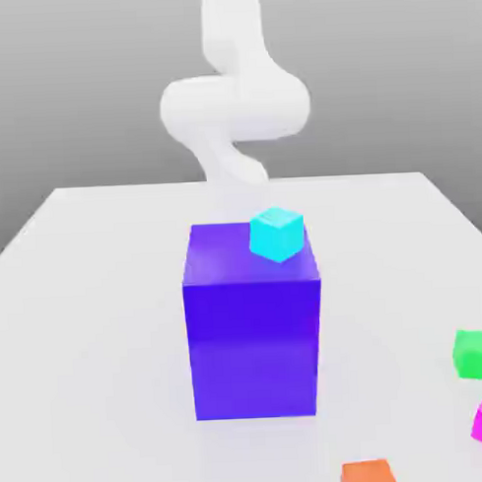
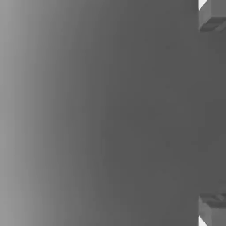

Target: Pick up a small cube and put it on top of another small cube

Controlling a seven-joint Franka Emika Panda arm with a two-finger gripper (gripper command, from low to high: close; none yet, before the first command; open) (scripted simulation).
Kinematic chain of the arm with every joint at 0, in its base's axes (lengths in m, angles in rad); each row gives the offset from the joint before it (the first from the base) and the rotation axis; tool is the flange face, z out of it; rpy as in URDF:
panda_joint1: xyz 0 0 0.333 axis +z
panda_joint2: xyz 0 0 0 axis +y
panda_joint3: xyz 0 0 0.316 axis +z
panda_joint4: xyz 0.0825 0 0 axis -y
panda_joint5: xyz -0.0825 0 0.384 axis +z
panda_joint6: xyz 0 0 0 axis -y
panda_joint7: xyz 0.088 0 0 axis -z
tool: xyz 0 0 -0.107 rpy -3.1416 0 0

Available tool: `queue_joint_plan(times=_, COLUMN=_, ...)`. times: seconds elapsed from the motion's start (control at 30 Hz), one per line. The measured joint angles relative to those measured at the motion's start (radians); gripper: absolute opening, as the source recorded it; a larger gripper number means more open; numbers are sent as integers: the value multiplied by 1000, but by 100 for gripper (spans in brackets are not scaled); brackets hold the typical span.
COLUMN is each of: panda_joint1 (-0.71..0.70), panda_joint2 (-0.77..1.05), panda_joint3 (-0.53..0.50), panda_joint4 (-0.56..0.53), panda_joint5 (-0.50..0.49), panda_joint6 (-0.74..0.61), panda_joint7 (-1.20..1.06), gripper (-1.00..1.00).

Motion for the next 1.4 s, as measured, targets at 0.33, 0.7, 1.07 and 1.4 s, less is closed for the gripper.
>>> queue_joint_plan(times=0.33, panda_joint1=45, panda_joint2=367, panda_joint3=146, panda_joint4=5, panda_joint5=-91, panda_joint6=102, panda_joint7=6, gripper=0)
queue_joint_plan(times=0.7, panda_joint1=156, panda_joint2=768, panda_joint3=256, panda_joint4=11, panda_joint5=-209, panda_joint6=210, panda_joint7=26, gripper=0)
queue_joint_plan(times=1.07, panda_joint1=284, panda_joint2=1158, panda_joint3=280, panda_joint4=31, panda_joint5=-294, panda_joint6=357, panda_joint7=34, gripper=0)
queue_joint_plan(times=1.4, panda_joint1=326, panda_joint2=1247, panda_joint3=231, panda_joint4=52, panda_joint5=-340, panda_joint6=422, panda_joint7=66, gripper=-100)
